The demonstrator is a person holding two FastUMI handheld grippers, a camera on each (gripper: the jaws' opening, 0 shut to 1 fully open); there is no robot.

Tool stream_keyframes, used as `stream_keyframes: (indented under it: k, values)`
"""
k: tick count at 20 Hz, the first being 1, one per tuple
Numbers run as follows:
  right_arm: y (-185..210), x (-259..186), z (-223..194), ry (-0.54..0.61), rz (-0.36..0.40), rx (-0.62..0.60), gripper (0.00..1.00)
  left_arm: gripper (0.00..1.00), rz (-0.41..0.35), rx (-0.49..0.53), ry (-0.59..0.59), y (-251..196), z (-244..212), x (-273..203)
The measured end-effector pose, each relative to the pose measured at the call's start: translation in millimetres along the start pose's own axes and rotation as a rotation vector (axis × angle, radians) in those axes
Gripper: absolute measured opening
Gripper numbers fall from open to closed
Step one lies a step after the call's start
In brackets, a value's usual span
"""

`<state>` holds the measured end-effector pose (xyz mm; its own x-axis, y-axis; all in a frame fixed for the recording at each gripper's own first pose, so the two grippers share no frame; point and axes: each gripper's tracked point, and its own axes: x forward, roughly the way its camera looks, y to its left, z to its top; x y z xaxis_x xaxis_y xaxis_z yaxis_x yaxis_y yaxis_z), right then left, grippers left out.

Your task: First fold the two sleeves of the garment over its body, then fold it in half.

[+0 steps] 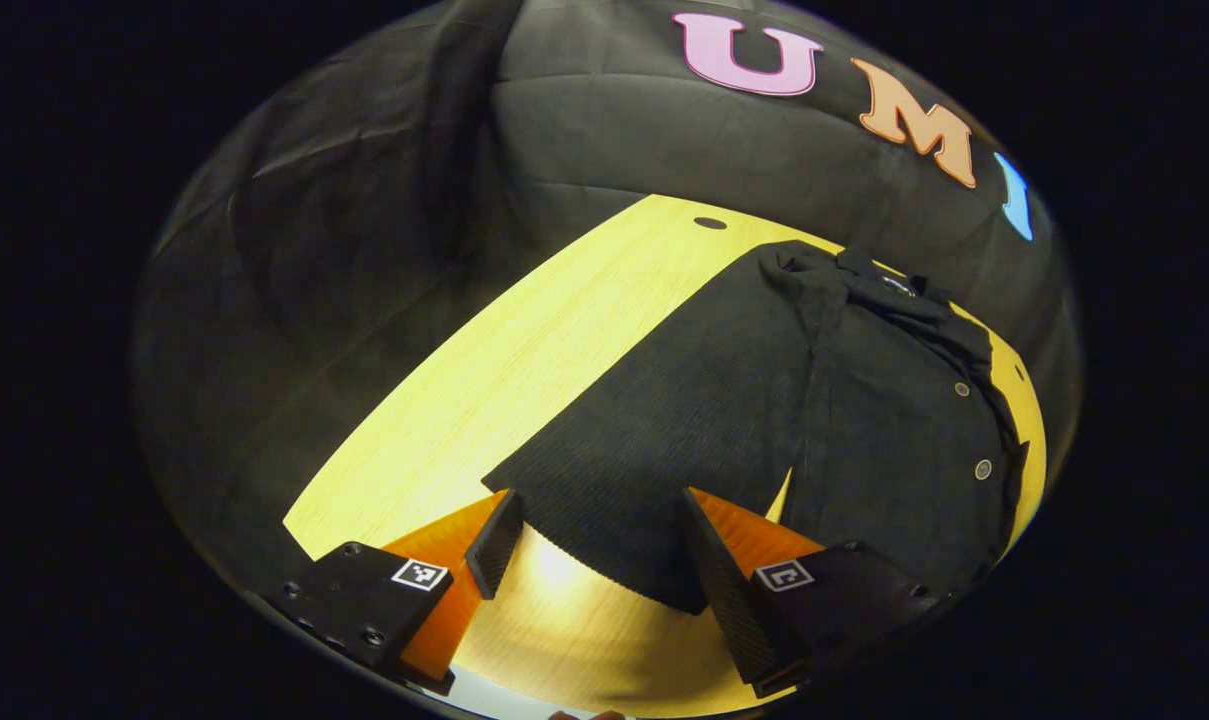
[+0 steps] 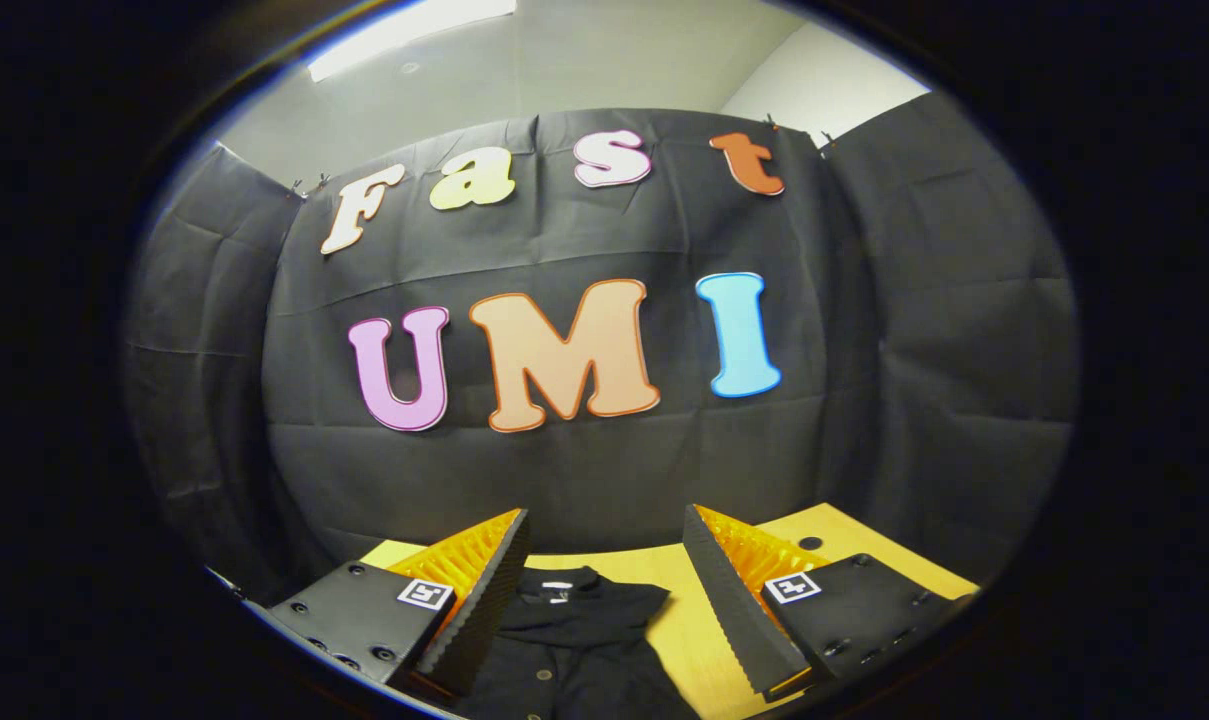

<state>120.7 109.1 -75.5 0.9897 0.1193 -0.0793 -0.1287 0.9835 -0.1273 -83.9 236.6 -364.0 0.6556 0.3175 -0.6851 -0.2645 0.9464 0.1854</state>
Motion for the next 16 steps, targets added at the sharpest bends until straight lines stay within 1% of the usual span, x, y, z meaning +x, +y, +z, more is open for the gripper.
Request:
stream_keyframes:
  k: [2,4,5,6,8,9,10,11,12,13,15,16]
  values:
    - [-4.4,-20.1,-7.5,0.007,0.000,-0.025,0.94,0.95,0.002,0.045,-0.012,1.7,-1.2,0.0]
    - [-7.6,-33.6,-16.9,0.028,-0.009,-0.045,1.00,0.94,0.004,0.062,-0.022,1.5,-1.3,1.5]
    - [-7.5,-37.6,-22.1,0.043,-0.010,-0.045,0.94,0.95,0.002,0.058,-0.027,0.6,-0.6,2.2]
    - [-6.5,-41.6,-27.5,0.058,-0.007,-0.041,0.97,0.94,-0.003,0.052,-0.030,0.0,-1.9,1.7]
    - [-5.6,-44.1,-36.3,0.085,-0.003,-0.038,0.97,0.92,-0.011,0.051,-0.046,-1.5,-2.4,2.1]
    - [-4.5,-44.6,-40.4,0.098,0.004,-0.039,0.97,0.90,-0.027,0.064,-0.055,-5.5,-1.8,2.7]
    - [-0.3,-45.8,-44.1,0.112,0.016,-0.041,0.94,0.86,-0.050,0.085,-0.058,-12.8,-1.9,1.9]
    - [3.3,-46.8,-45.4,0.120,0.029,-0.045,0.94,0.75,-0.069,0.100,-0.062,-17.7,-0.4,0.7]
    - [6.8,-48.4,-45.4,0.121,0.038,-0.052,0.97,0.64,-0.083,0.105,-0.065,-21.0,0.2,2.9]
    - [9.6,-49.2,-44.4,0.117,0.043,-0.063,0.97,0.55,-0.089,0.100,-0.063,-23.0,-0.9,2.9]
    - [12.3,-50.9,-43.4,0.113,0.045,-0.083,0.97,0.36,-0.111,0.076,-0.062,-29.5,1.4,2.7]
    - [13.8,-51.1,-43.9,0.116,0.048,-0.085,0.94,0.22,-0.104,0.040,-0.070,-29.6,0.4,5.1]
